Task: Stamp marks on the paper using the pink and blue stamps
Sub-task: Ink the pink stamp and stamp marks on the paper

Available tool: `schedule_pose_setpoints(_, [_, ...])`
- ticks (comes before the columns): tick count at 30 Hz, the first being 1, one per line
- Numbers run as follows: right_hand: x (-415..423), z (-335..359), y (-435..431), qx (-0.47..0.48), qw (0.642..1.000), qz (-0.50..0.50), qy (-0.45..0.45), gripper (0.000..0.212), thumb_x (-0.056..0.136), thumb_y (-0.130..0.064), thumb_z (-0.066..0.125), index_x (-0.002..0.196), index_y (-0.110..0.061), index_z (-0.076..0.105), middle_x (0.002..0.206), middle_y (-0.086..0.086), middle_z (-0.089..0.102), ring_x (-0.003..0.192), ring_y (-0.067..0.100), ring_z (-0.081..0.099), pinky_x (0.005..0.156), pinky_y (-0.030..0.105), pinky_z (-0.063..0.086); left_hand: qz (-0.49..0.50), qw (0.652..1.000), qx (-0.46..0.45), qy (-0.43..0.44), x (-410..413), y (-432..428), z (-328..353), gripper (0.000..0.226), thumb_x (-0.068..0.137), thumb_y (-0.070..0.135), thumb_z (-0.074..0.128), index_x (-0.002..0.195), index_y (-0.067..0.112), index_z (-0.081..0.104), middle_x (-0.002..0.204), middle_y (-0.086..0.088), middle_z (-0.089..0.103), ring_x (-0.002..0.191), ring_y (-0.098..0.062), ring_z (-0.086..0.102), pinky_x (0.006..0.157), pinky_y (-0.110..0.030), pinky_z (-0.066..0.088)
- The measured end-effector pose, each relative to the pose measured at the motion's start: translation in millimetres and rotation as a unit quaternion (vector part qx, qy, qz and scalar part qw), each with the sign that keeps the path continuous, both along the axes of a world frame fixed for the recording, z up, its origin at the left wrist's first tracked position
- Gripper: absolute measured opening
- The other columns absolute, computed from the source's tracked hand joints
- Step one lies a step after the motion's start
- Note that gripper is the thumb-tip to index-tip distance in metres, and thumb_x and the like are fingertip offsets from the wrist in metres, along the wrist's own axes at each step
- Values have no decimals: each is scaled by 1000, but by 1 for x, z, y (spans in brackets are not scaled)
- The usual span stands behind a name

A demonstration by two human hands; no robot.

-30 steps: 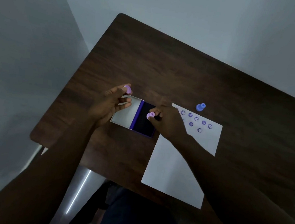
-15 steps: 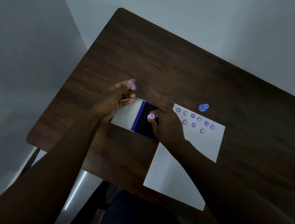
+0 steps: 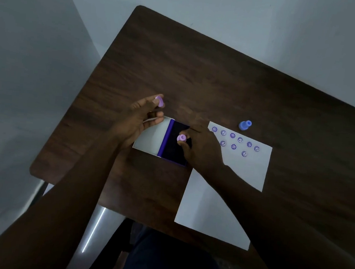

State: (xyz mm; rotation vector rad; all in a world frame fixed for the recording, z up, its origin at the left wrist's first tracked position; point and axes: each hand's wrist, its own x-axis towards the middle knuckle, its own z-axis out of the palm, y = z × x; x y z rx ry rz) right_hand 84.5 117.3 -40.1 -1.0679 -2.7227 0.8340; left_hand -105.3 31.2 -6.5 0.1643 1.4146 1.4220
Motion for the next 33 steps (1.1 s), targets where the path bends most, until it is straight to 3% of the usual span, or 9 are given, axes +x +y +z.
schedule_pose_setpoints(7, [6,20,-2,6,1000,-21,19,24,92,-38,57,95,-17,69,100,4,71,95,17,62,95,42,46,-20,1000,14,8,12,5,12,20,96,23,56,113,26,66,106,2,67,95,-12,64,78,-24,57])
schedule_pose_setpoints(10, [37,28,-2,-5,990,-110,89,19,91,-41,58,95,-25,69,91,-9,70,85,3,61,80,32,52,-31,999,18,9,16,13,16,20,96,22,55,112,25,66,103,1,68,91,-11,66,75,-21,58])
schedule_pose_setpoints(14, [104,43,18,-157,921,-324,151,25,79,-41,75,101,-29,70,87,-20,69,81,-2,65,65,7,47,-57,998,30,4,25,26,21,22,97,21,53,116,21,65,99,0,68,86,-10,66,75,-22,59])
schedule_pose_setpoints(17, [147,46,39,-230,861,-418,178,26,81,-41,73,104,-28,69,93,-13,70,90,5,66,70,19,52,-78,996,32,3,38,41,25,23,98,19,52,117,20,64,102,-1,67,86,-11,66,74,-21,59])
schedule_pose_setpoints(19, [164,46,50,-276,839,-431,186,25,87,-33,69,109,-23,63,96,-10,66,94,9,64,70,18,51,-92,995,30,3,45,50,27,22,97,19,53,116,22,64,105,-1,68,88,-11,68,75,-21,59])
schedule_pose_setpoints(23, [178,37,62,-260,853,-421,165,22,90,-21,66,110,-12,65,105,4,67,106,24,62,79,20,47,-115,993,20,10,55,65,27,23,96,21,56,117,21,65,103,0,71,85,-10,71,78,-23,59])
schedule_pose_setpoints(27, [174,25,60,-182,897,-390,105,33,89,-20,67,119,-7,63,113,8,65,101,15,58,75,12,41,-128,992,18,7,64,72,24,20,96,19,55,113,22,66,96,5,74,85,-10,72,80,-24,60])
schedule_pose_setpoints(29, [172,20,59,-153,917,-360,83,28,89,-26,68,112,-11,67,108,4,65,97,16,58,81,20,43,-132,991,15,1,66,73,22,21,97,20,54,114,21,65,99,2,73,84,-10,71,79,-24,60])
schedule_pose_setpoints(33, [168,14,61,-137,919,-365,63,28,85,-40,69,104,-21,69,102,0,66,92,18,60,87,42,52,-138,990,6,-3,67,74,18,25,96,21,56,119,19,65,102,-1,72,82,-11,71,78,-24,60])
